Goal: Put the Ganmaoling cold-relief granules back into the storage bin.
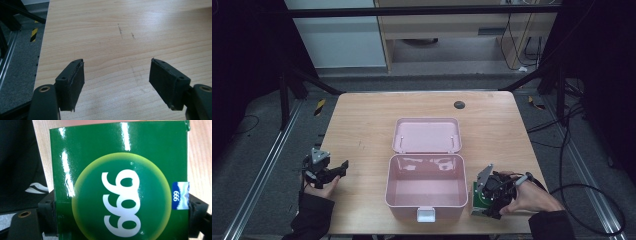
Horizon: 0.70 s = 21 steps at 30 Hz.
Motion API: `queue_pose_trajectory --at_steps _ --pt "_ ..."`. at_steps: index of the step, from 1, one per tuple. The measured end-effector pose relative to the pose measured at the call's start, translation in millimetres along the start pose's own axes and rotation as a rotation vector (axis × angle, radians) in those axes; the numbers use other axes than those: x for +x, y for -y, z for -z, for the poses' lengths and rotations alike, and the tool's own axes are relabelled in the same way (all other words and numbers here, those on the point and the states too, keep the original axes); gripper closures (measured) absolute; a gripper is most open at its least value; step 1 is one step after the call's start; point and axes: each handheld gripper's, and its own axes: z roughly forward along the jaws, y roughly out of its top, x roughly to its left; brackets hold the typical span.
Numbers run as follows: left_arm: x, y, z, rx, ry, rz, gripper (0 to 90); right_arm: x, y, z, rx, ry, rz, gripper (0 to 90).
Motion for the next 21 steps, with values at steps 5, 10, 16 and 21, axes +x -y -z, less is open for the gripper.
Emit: queue_pose_trajectory --at_steps 5,10,16,21 --pt "-0.5 0.0 -0.1 0.001 0.001 -0.002 27.8 -0.1 2.2 9.7 -0.01 0.008 -0.004 15.6" --pt "-0.2 0.1 0.0 0.002 0.002 -0.002 27.8 -0.7 3.9 26.1 -0.033 0.033 -0.013 15.6" --pt "-0.2 0.0 0.2 0.0 0.001 -0.001 27.8 -1.9 4.2 46.4 -0.051 0.063 -0.012 15.6" --pt "-0.1 0.0 0.3 0.0 0.001 -0.001 27.8 -2.4 4.7 64.3 -0.101 0.076 -0.015 15.7"
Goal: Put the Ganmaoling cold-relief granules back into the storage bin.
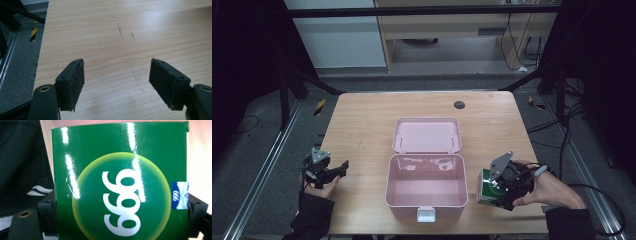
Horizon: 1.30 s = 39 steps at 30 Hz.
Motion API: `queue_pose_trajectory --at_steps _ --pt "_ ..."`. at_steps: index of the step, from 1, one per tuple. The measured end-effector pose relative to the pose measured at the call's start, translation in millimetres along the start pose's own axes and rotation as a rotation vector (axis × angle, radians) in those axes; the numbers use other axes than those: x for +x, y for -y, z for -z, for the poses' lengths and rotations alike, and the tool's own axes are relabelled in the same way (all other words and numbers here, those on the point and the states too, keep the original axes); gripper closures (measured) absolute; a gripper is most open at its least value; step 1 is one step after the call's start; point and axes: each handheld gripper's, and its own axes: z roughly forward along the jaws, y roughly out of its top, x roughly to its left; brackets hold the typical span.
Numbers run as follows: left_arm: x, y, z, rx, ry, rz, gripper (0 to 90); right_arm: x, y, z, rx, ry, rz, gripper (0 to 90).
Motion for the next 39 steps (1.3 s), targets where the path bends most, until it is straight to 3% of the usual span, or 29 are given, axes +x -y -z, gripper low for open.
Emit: queue_pose_trajectory --at_steps 15,29,39 --pt "-0.2 0.0 -0.2 0.001 0.001 0.0 27.7 -4.4 -14.8 42.4 -0.05 0.041 0.003 15.8" --pt "0.1 -0.1 -0.3 0.0 0.002 0.002 27.8 -5.0 -46.8 64.0 -0.064 0.054 0.041 15.8" --pt "0.6 -0.2 0.0 -0.003 0.002 0.003 27.8 -4.1 -72.5 70.1 -0.065 0.053 0.073 16.0"
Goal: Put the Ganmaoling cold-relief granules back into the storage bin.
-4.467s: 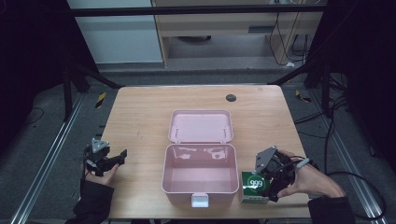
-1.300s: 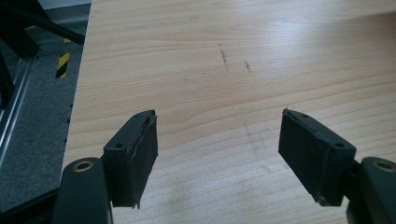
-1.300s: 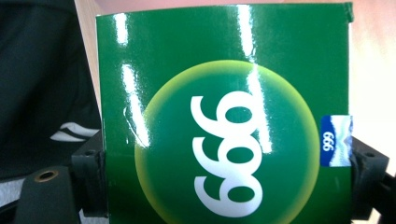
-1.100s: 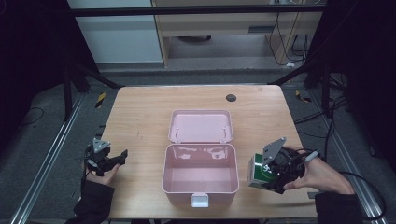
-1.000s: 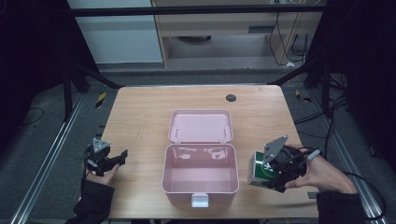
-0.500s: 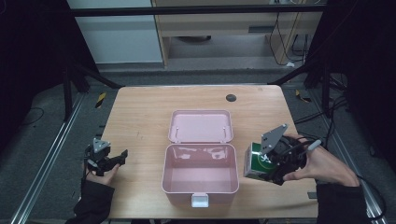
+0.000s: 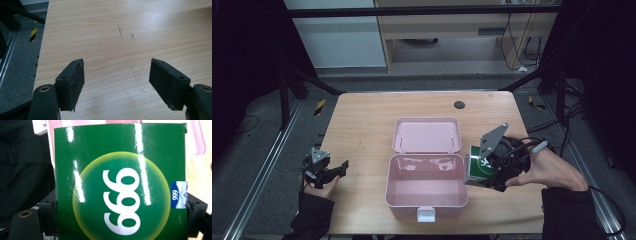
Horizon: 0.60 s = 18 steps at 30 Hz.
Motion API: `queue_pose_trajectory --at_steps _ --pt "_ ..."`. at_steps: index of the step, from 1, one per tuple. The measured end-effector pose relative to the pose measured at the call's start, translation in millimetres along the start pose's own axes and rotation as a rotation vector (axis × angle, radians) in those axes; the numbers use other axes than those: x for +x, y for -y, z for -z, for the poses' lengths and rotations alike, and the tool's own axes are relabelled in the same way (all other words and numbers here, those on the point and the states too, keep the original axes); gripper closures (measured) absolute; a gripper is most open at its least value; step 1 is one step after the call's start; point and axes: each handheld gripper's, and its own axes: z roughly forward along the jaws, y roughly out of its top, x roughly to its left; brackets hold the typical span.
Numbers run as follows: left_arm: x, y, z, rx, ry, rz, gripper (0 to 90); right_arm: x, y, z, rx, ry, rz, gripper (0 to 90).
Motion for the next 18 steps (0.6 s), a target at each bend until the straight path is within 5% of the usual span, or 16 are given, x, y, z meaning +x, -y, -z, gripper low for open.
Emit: queue_pose_trajectory --at_steps 18 --pt "0.6 -0.4 0.9 -0.003 0.0 0.001 27.8 2.0 -46.3 -10.8 0.01 -0.026 0.054 15.9"
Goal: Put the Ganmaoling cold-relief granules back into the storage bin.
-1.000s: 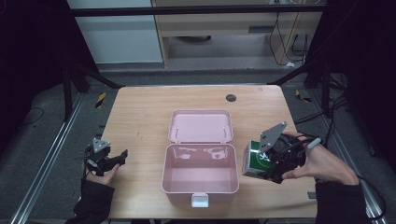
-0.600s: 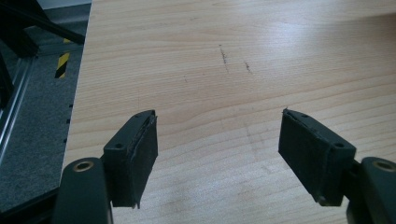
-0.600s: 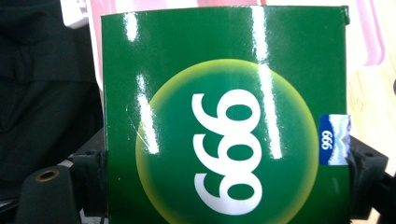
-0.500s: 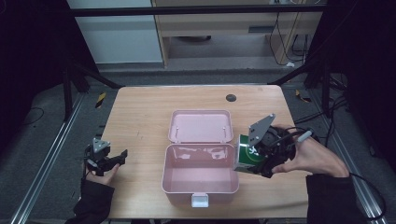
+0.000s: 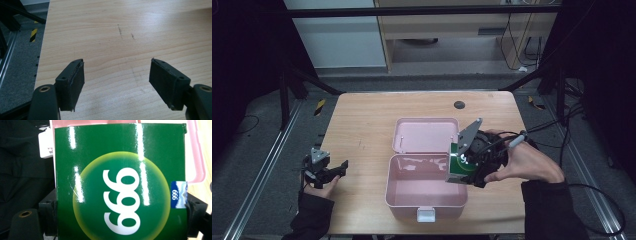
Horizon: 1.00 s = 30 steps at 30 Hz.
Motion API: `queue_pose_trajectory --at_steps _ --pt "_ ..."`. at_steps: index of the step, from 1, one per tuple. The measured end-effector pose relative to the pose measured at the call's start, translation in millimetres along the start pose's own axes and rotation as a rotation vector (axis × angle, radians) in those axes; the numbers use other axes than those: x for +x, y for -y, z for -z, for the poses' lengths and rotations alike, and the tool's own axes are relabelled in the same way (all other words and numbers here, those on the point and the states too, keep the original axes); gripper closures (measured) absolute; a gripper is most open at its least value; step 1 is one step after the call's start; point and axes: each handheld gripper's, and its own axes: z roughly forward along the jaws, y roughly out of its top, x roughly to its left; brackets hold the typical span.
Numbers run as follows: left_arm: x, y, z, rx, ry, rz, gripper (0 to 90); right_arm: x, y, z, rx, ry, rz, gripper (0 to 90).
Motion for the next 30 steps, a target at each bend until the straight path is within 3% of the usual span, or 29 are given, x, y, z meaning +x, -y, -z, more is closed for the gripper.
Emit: queue_pose_trajectory --at_steps 10,30 --pt "0.1 0.0 0.4 0.0 -0.001 -0.001 27.8 3.3 -13.2 -18.1 0.02 -0.021 0.024 15.9" --pt "1.1 -0.3 1.3 -0.003 -0.002 0.0 27.8 6.8 -25.5 -40.6 0.007 -0.052 0.058 15.9"
